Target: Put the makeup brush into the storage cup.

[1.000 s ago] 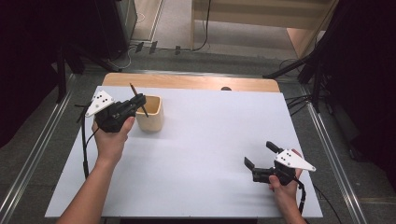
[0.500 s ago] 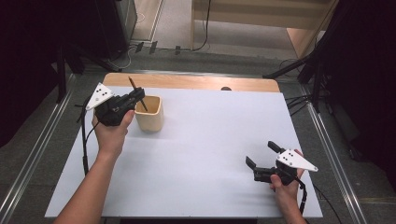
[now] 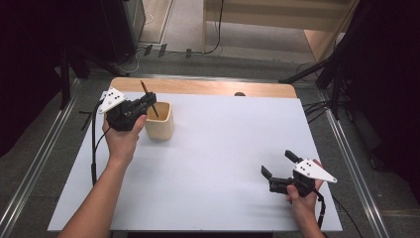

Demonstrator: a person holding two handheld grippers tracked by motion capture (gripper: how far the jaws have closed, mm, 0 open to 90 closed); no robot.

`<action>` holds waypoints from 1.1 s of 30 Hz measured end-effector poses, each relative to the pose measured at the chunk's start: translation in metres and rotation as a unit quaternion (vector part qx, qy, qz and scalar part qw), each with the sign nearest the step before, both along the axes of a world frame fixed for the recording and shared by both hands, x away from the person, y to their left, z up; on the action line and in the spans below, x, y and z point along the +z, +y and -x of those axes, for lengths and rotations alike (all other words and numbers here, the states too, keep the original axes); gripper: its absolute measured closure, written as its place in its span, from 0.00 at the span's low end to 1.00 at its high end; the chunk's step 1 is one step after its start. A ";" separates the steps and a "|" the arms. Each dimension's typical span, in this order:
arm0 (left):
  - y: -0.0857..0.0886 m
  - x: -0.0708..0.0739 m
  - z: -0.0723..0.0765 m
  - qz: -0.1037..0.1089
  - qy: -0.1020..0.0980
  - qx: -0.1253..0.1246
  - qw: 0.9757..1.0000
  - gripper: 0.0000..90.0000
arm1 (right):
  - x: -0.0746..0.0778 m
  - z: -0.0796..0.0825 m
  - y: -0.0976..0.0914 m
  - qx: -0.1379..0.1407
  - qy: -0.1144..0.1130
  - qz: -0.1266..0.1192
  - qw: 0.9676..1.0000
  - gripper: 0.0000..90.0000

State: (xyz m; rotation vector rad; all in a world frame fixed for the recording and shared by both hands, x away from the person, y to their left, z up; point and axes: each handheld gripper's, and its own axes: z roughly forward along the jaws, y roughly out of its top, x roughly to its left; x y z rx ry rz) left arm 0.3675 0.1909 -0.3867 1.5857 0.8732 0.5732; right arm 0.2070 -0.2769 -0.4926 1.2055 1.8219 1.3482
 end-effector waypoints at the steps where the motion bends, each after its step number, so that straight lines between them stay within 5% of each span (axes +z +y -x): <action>1: -0.001 -0.001 -0.001 0.000 0.000 0.001 1.000 0.94 | 0.000 0.000 0.000 0.000 0.000 0.001 1.000 0.00; 33: -0.002 -0.035 -0.013 -0.021 0.033 0.024 0.999 0.94 | -0.002 0.000 0.002 -0.003 0.006 0.002 1.000 0.00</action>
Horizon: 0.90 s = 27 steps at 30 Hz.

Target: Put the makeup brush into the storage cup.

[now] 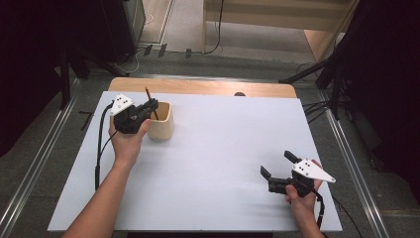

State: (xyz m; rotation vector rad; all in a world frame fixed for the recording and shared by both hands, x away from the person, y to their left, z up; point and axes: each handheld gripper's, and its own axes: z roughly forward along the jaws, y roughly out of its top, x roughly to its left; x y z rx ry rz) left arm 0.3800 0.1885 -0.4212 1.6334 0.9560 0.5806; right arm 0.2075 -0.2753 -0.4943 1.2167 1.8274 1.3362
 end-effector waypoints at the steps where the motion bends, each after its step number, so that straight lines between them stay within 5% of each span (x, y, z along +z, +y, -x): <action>1: 0.000 -0.002 0.000 -0.003 0.001 0.001 1.000 0.94 | 0.000 0.000 0.000 0.000 0.000 0.000 1.000 0.00; 12: 0.001 -0.012 0.001 -0.003 0.009 0.003 1.000 0.93 | -0.001 0.000 0.001 0.001 0.002 0.003 1.000 0.00; 13: 0.002 -0.012 0.003 0.002 0.005 0.007 1.000 0.89 | -0.001 0.000 0.001 0.001 0.002 0.003 1.000 0.00; 16: 0.006 -0.009 0.008 0.034 -0.004 0.018 0.999 0.39 | 0.000 0.000 0.000 0.000 0.000 0.001 1.000 0.00; 18: 0.010 -0.006 0.012 0.043 -0.007 0.010 0.999 0.16 | 0.000 0.000 0.000 -0.001 0.000 0.000 1.000 0.00; 21: 0.015 -0.003 0.020 0.032 -0.018 -0.016 0.999 0.01 | 0.000 0.000 -0.001 -0.002 0.001 -0.001 1.000 0.00; 27: 0.020 -0.001 0.037 0.023 -0.023 -0.016 0.999 0.00 | 0.001 0.001 -0.001 -0.002 -0.002 0.001 1.000 0.00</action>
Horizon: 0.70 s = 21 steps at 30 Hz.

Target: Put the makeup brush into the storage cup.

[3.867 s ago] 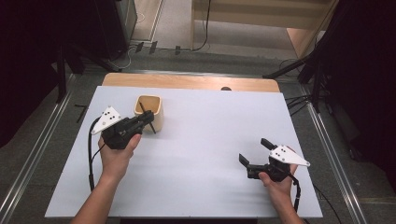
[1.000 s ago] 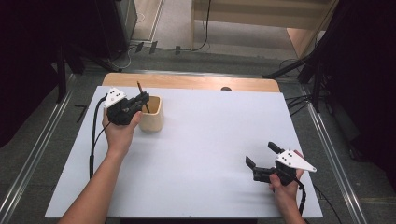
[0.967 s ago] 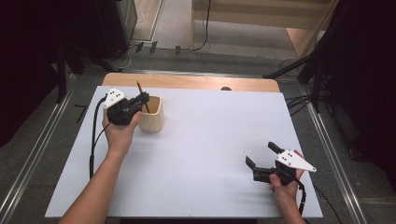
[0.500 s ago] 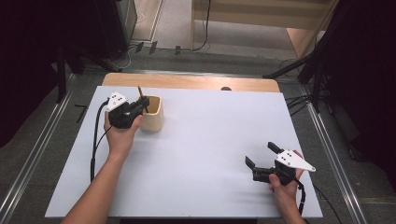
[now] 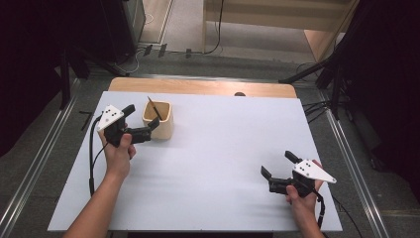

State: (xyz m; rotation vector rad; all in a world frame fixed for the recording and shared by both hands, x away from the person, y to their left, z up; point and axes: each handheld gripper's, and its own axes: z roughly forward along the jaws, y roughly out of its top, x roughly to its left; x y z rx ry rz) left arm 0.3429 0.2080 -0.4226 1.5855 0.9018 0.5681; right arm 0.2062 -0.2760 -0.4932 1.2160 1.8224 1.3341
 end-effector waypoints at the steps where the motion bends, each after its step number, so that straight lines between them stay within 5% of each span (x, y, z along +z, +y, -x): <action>1: 0.001 0.000 0.002 -0.006 0.001 0.002 1.000 0.00 | 0.000 0.000 0.000 0.000 -0.001 0.000 1.000 0.00; 21: 0.030 -0.037 0.061 -0.020 0.008 -0.002 1.000 0.00 | 0.000 0.000 -0.001 -0.004 0.000 0.001 1.000 0.00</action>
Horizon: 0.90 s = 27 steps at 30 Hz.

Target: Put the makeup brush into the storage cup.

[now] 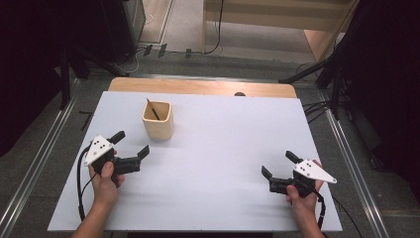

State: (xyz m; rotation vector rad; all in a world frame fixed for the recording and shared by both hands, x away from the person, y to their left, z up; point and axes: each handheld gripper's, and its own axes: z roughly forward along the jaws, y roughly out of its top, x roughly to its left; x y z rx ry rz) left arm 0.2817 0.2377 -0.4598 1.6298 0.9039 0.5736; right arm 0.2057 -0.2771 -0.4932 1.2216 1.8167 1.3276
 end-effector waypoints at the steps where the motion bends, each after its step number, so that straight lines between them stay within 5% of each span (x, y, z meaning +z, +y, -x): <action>1: 0.001 -0.001 0.003 0.000 0.000 -0.002 1.000 0.00 | 0.000 0.000 0.000 0.000 0.000 0.000 1.000 0.00; 18: 0.019 -0.009 0.045 -0.017 0.008 -0.017 1.000 0.00 | 0.001 0.000 -0.003 -0.009 -0.004 -0.006 1.000 0.00; 27: 0.033 -0.008 0.051 -0.013 0.013 -0.007 1.000 0.00 | 0.003 0.003 -0.009 -0.021 -0.007 -0.012 1.000 0.00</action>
